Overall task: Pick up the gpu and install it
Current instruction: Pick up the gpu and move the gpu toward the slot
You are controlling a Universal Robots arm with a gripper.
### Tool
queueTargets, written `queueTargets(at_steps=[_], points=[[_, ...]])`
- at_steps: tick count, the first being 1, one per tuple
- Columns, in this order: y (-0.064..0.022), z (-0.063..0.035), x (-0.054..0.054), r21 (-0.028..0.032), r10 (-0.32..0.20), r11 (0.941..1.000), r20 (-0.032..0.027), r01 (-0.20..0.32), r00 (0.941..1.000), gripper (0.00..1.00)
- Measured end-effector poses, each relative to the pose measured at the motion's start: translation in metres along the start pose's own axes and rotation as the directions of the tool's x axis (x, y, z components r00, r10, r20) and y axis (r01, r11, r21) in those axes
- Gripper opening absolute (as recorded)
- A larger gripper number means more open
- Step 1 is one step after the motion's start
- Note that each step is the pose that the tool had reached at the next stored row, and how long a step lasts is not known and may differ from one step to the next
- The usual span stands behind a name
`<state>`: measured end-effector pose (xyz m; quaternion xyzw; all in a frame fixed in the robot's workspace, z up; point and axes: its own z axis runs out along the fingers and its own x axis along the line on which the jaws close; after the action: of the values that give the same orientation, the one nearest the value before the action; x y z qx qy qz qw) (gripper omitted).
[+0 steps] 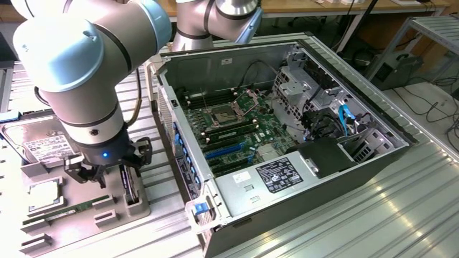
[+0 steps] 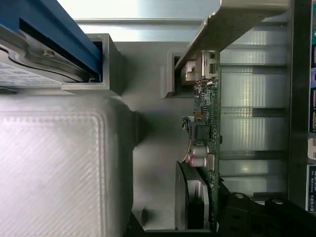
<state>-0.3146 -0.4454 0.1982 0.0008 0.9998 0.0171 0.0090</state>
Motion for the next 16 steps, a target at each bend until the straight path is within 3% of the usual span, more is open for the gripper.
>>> queueTargets(at_steps=[3, 12, 16], points=[[0.0049, 0.0030, 0.000, 0.0092, 0.000, 1.0000, 0.0001, 0.000, 1.0000, 0.72], [0.0062, 0.0130, 0.000, 0.0210, -0.001, 0.9998, -0.0017, 0.001, 1.0000, 0.72], [0.0066, 0.0148, 0.000, 0.0226, -0.001, 0.9997, -0.0008, 0.001, 1.0000, 0.72]])
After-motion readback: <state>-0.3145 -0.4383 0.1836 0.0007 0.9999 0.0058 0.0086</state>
